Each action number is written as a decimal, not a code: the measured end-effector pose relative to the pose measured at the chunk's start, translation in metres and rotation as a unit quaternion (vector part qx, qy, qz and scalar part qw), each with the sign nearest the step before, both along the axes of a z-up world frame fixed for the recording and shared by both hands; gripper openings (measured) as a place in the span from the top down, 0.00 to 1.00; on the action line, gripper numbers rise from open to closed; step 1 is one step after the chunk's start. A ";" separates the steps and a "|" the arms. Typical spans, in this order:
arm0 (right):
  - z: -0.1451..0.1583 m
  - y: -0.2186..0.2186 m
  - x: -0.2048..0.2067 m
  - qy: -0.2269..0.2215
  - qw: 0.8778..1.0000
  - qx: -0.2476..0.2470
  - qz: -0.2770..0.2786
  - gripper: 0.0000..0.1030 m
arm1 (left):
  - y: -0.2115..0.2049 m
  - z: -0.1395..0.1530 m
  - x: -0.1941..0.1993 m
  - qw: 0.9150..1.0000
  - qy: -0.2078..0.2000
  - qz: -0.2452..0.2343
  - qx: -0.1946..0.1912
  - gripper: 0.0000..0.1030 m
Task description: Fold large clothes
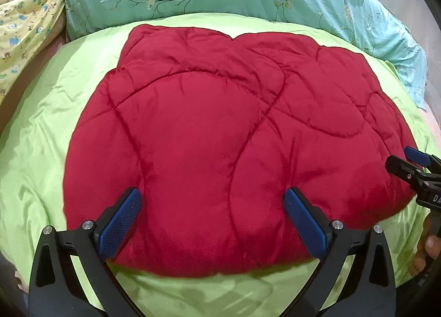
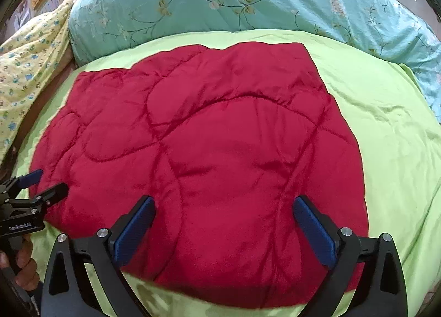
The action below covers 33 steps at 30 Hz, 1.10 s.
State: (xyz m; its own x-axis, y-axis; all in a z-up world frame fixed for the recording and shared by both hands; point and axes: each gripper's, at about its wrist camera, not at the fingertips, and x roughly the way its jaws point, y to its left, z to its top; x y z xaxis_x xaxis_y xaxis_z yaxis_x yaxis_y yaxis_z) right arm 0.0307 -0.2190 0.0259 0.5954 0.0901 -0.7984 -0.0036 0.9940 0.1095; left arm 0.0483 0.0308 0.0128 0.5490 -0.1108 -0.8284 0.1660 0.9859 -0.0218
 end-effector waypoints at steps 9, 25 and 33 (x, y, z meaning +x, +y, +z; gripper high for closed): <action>0.011 0.005 -0.045 -0.006 1.000 0.018 0.020 0.01 | 0.013 0.000 -0.034 1.000 0.002 0.009 0.012 0.00; 0.031 0.042 -0.099 -0.027 0.999 0.002 0.025 0.01 | 0.005 0.023 -0.087 1.000 -0.018 0.010 0.013 0.00; 0.040 0.050 -0.084 -0.058 0.998 -0.007 0.011 0.01 | 0.002 0.032 -0.074 0.999 -0.034 0.022 0.011 0.00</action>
State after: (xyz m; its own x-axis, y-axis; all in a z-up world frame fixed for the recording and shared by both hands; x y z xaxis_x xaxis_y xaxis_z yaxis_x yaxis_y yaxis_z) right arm -0.0534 -0.1689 0.0660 0.6826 0.0928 -0.7248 -0.0366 0.9950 0.0928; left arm -0.0252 0.0333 0.0449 0.6080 -0.0664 -0.7912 0.1219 0.9925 0.0104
